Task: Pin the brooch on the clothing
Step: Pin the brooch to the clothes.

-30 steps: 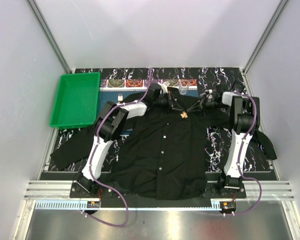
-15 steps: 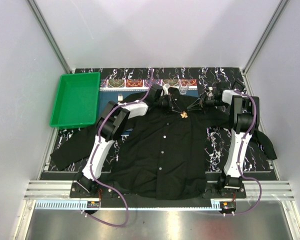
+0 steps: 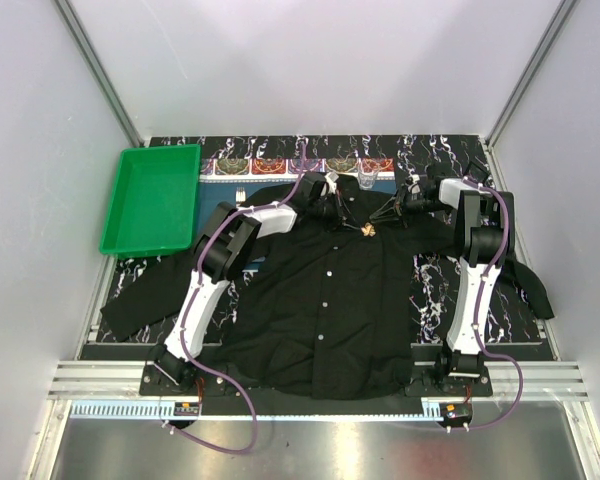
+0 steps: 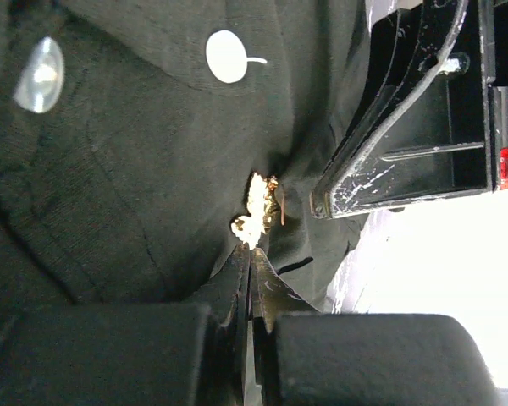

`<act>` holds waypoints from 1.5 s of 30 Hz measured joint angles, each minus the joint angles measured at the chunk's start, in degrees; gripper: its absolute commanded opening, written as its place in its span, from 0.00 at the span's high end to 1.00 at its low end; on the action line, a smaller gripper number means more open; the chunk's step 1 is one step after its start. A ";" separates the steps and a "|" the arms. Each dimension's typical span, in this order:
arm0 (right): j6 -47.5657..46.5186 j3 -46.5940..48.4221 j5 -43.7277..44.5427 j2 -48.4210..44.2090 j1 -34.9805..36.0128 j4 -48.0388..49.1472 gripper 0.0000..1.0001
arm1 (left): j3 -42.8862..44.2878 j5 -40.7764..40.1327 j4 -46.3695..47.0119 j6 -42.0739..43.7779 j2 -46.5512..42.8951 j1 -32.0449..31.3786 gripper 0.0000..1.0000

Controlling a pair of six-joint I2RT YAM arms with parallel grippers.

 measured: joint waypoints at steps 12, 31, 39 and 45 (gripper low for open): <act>-0.96 0.79 1.62 0.15 0.33 -0.59 0.80 | 2.75 -3.61 -6.51 2.45 0.15 -0.07 0.98; -4.74 3.06 4.85 1.60 0.39 -4.46 0.79 | 7.56 -6.49 -11.72 4.52 1.90 -2.19 0.98; -6.45 4.74 5.57 2.78 0.55 -6.84 0.79 | 9.84 -8.41 -12.63 4.94 2.91 -1.95 0.98; -7.45 6.82 6.21 3.04 1.16 -8.41 0.80 | 10.12 -8.50 -12.98 5.14 3.02 -1.81 0.98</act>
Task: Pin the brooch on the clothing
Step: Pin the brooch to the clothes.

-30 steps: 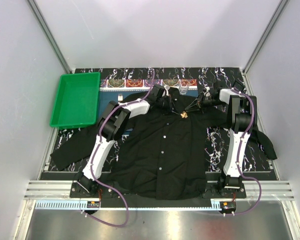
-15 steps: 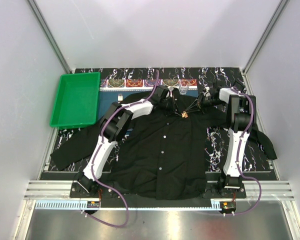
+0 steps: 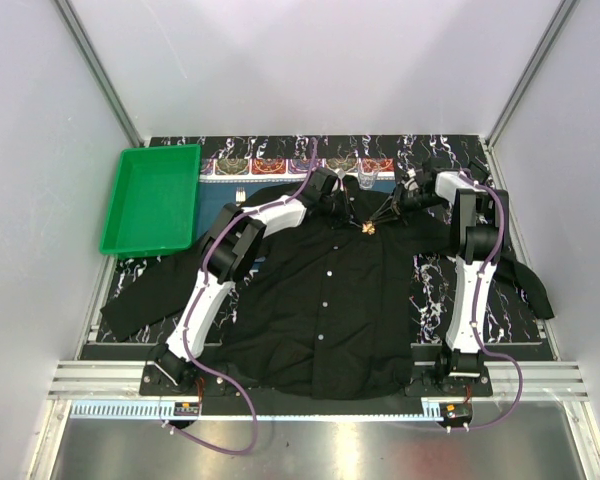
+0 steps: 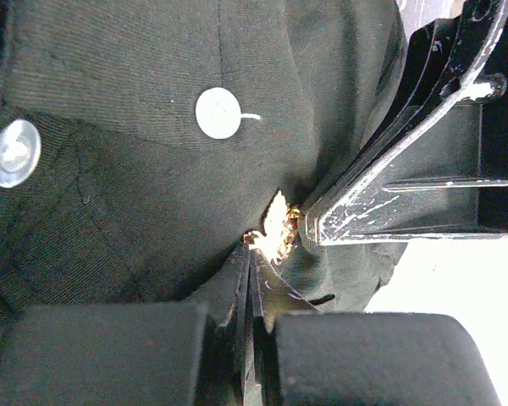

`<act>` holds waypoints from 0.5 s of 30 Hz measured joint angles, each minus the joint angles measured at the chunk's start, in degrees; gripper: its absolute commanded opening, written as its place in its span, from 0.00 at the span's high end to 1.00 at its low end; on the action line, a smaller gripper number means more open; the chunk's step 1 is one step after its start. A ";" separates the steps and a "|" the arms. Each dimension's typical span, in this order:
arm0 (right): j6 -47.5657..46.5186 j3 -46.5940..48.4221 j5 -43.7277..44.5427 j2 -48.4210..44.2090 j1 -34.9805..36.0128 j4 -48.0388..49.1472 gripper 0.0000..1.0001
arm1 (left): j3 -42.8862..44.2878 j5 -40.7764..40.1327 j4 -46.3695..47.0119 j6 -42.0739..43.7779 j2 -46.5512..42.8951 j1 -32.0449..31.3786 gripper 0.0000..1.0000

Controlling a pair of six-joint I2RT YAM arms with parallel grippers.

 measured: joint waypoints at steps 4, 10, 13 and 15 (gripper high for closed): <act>-0.42 1.03 0.15 0.07 0.63 -0.81 0.80 | 0.00 0.00 0.00 -0.02 0.00 0.00 0.98; -0.81 1.27 1.22 0.13 1.09 -1.77 0.80 | 0.00 0.00 0.02 -0.02 0.00 0.00 0.98; -0.81 1.31 1.55 0.55 1.09 -2.03 0.79 | 0.00 0.00 0.00 -0.02 0.00 0.00 0.98; -0.79 1.33 1.42 0.92 1.09 -2.08 0.79 | 0.00 0.00 0.00 -0.02 0.00 0.00 0.98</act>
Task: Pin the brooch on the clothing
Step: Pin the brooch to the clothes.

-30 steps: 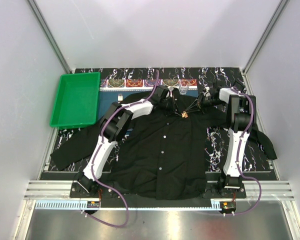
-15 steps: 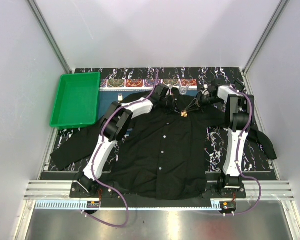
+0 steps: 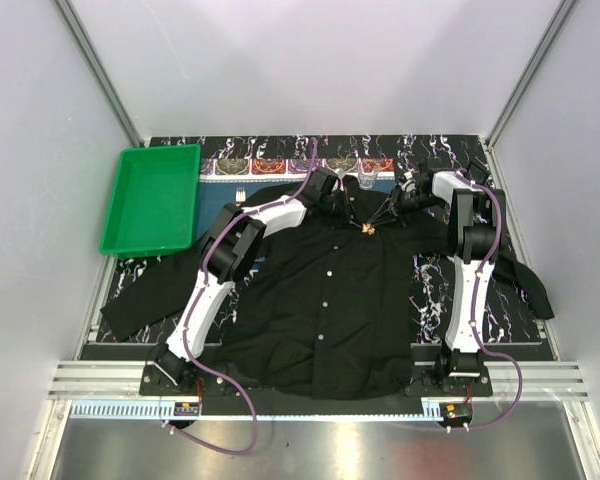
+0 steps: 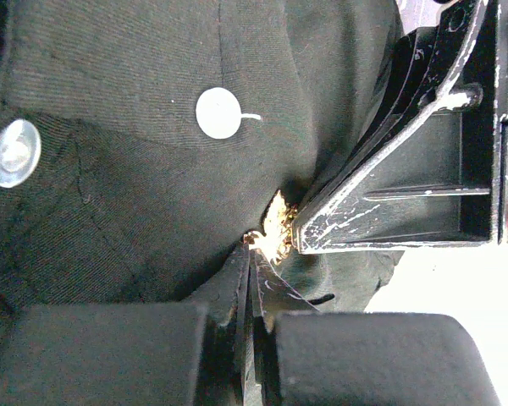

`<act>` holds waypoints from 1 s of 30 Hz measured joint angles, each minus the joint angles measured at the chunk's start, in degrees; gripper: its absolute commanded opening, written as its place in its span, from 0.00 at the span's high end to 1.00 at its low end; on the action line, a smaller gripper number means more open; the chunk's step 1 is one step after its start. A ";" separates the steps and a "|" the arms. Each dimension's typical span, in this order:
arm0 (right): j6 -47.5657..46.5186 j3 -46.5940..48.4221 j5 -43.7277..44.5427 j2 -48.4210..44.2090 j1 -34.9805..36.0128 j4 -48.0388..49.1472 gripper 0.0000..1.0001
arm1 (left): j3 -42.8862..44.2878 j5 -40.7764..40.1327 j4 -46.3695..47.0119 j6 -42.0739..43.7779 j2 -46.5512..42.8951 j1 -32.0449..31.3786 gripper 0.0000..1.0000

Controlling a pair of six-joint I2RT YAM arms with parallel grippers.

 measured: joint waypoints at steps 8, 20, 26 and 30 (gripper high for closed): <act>-0.04 0.85 0.26 0.33 0.00 -0.26 0.82 | -0.02 -0.04 0.00 0.02 0.00 0.00 0.98; -1.36 3.13 2.86 1.09 1.77 -2.71 0.83 | -0.02 -0.39 -0.04 0.24 0.00 0.00 0.99; -2.36 4.04 4.63 1.49 2.51 -3.43 0.85 | -0.02 -0.39 -0.04 0.24 0.00 0.00 0.99; -2.38 4.20 4.98 1.62 2.73 -3.45 0.87 | -0.02 -0.39 -0.07 0.24 0.00 0.04 0.99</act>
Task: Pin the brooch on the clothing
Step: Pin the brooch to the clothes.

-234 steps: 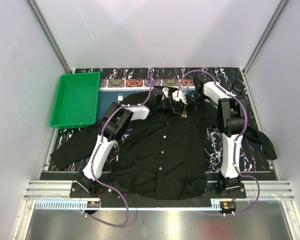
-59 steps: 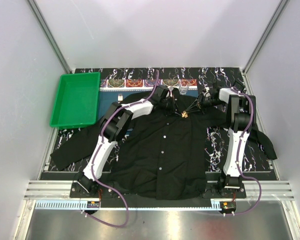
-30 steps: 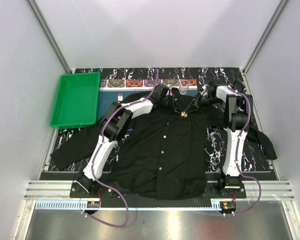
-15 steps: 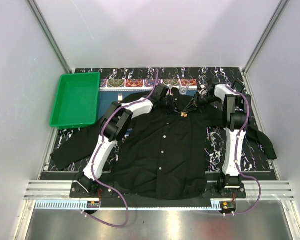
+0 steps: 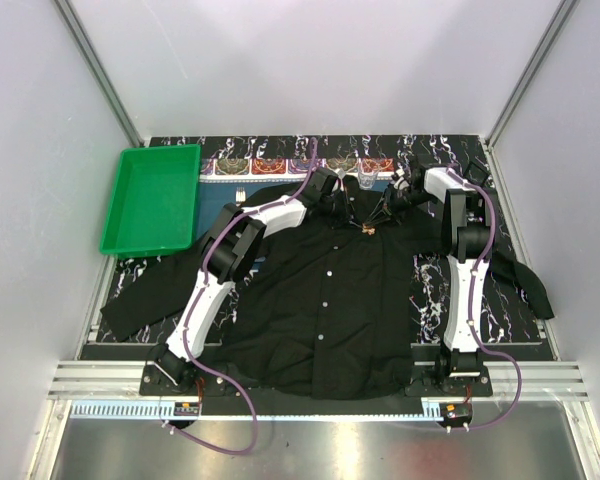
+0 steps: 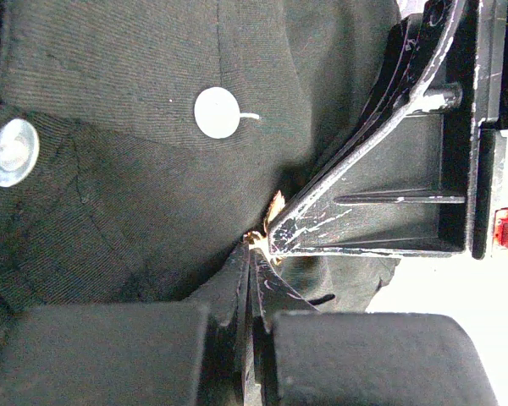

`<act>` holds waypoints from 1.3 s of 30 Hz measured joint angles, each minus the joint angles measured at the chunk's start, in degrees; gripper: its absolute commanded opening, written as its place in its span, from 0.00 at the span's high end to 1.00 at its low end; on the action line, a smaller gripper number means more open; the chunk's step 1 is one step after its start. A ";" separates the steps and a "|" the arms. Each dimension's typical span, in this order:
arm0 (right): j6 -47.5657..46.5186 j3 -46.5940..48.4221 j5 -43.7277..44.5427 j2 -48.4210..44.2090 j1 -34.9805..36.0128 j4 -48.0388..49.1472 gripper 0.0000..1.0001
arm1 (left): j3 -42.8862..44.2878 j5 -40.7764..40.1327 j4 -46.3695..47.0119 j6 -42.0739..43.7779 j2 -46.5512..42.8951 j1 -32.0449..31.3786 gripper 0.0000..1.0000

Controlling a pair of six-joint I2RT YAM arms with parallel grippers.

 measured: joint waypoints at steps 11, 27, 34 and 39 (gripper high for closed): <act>-0.04 -0.83 -0.50 -0.04 -0.09 1.66 0.87 | -0.20 0.07 0.33 -0.09 0.00 0.13 1.00; -5.55 -6.12 -8.00 -0.98 -1.38 9.53 0.86 | -0.96 0.48 1.53 -2.05 0.00 0.44 1.00; -4.92 -13.27 -11.72 -3.26 -2.25 19.96 0.85 | -1.44 0.87 2.12 -3.13 0.00 0.59 1.00; -3.21 -15.23 -13.09 -3.80 -2.56 23.63 0.81 | -1.62 0.98 2.45 -3.48 0.00 0.63 1.00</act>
